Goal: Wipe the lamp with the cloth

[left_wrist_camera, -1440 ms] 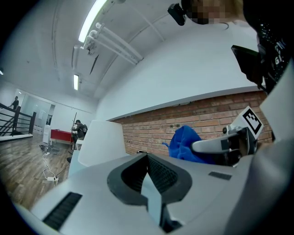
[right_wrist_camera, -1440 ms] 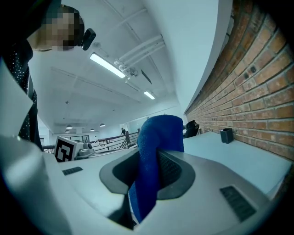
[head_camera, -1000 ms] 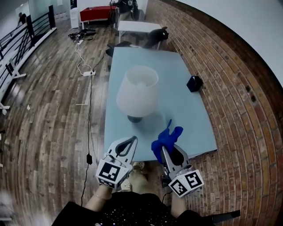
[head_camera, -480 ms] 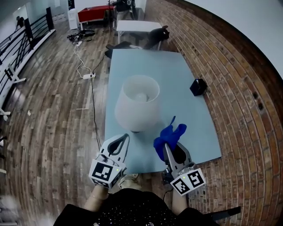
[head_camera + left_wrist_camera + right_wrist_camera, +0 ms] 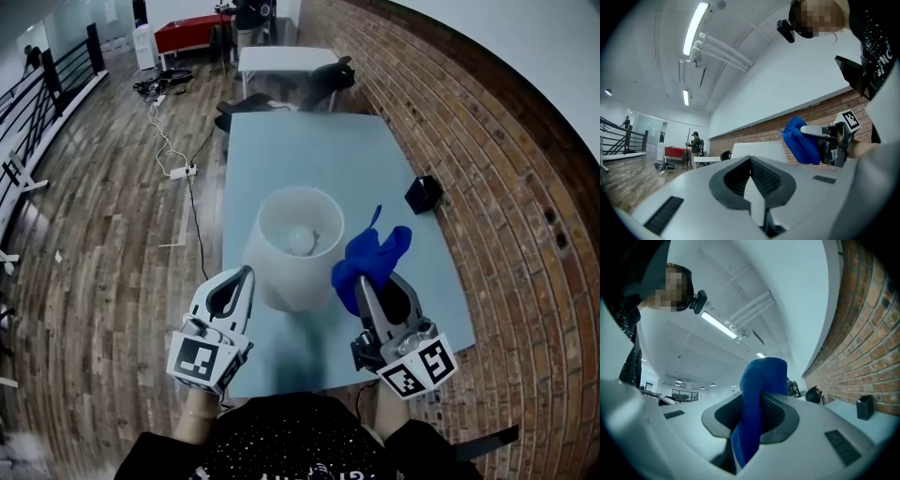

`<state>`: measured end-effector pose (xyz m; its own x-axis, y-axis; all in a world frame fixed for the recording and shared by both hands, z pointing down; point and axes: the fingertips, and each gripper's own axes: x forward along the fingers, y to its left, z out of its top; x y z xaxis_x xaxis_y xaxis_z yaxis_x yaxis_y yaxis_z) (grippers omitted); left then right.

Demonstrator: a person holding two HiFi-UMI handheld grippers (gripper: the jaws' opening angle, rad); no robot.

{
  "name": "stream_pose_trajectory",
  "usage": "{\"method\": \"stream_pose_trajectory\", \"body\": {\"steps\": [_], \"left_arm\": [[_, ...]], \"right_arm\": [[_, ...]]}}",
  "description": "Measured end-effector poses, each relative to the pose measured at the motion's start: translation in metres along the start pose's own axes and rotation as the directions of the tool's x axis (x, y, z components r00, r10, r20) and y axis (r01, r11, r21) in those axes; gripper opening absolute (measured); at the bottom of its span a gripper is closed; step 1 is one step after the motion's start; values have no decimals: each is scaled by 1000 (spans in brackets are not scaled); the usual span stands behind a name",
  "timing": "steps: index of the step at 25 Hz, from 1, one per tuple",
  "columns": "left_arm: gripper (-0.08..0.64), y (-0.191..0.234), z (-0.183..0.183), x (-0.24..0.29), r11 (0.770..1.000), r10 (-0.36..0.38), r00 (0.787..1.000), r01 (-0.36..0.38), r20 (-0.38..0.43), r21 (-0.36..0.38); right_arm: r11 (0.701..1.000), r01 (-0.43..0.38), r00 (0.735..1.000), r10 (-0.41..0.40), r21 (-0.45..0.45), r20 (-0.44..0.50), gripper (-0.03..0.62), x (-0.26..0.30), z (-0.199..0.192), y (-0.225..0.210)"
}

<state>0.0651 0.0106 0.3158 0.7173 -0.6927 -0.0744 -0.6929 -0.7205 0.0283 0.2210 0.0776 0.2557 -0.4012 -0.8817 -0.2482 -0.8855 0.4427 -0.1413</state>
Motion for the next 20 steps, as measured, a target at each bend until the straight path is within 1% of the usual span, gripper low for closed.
{"method": "stream_pose_trajectory", "body": {"steps": [3, 5, 7, 12, 16, 20], "left_arm": [[9, 11, 2, 5, 1000, 5, 1000, -5, 11, -4], [9, 17, 1, 7, 1000, 9, 1000, -9, 10, -8], [9, 23, -2, 9, 1000, 18, 1000, -18, 2, -10], [9, 30, -13, 16, 1000, 19, 1000, -20, -18, -7], [9, 31, -21, 13, 1000, 14, 999, -14, -32, -23], [9, 32, -25, 17, 1000, 11, 999, -13, -43, -25]], "right_arm": [[999, -28, 998, 30, -41, 47, 92, 22, 16, 3], [998, -25, 999, 27, -64, 39, 92, 32, 12, 5], [997, -1, 1000, 2, -77, 13, 92, 37, 0, 0], [998, 35, 999, -35, -58, -11, 92, 30, -23, -15], [995, 65, 996, -68, -70, -53, 92, 22, -41, -18], [995, 86, 992, -89, -43, -85, 92, 17, -55, -26]]}}
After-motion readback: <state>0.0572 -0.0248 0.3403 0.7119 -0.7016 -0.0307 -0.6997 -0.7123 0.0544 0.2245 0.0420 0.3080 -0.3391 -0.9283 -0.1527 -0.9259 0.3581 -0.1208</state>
